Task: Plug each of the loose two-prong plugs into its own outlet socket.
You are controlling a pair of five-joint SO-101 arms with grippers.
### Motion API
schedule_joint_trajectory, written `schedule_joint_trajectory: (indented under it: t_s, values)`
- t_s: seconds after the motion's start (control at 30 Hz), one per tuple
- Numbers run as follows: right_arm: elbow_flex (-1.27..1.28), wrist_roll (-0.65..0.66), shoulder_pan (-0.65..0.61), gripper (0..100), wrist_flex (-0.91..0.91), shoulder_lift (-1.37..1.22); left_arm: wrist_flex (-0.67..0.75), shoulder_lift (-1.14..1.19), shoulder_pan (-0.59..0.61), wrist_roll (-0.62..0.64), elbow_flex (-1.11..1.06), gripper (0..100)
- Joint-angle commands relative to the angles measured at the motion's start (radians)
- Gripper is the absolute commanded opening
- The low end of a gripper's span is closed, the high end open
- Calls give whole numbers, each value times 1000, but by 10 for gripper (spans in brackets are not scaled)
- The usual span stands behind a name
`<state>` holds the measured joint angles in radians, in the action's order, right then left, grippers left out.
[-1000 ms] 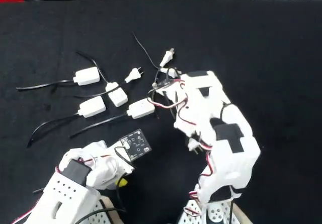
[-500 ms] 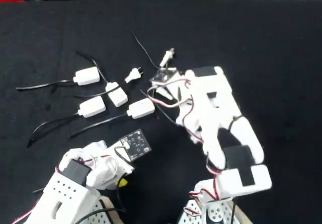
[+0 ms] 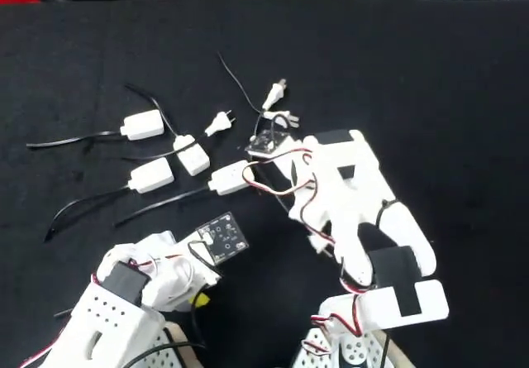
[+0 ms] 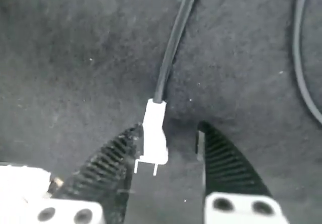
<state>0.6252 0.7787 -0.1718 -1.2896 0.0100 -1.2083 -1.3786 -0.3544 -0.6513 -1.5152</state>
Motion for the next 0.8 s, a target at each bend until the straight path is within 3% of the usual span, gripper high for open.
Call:
schedule_joint_trajectory:
  t_s: [0.0,0.23,0.6,0.77]
  values:
    - [4,48,9,173,-32,41,-8,-6,10,-6,-1,315]
    - [31,144,78,138,-31,31,-6,-8,10,-9,-7,314]
    - [113,147,75,138,57,31,-5,-8,10,-8,-7,314]
    - [139,144,15,138,55,31,-5,-8,10,-9,-7,314]
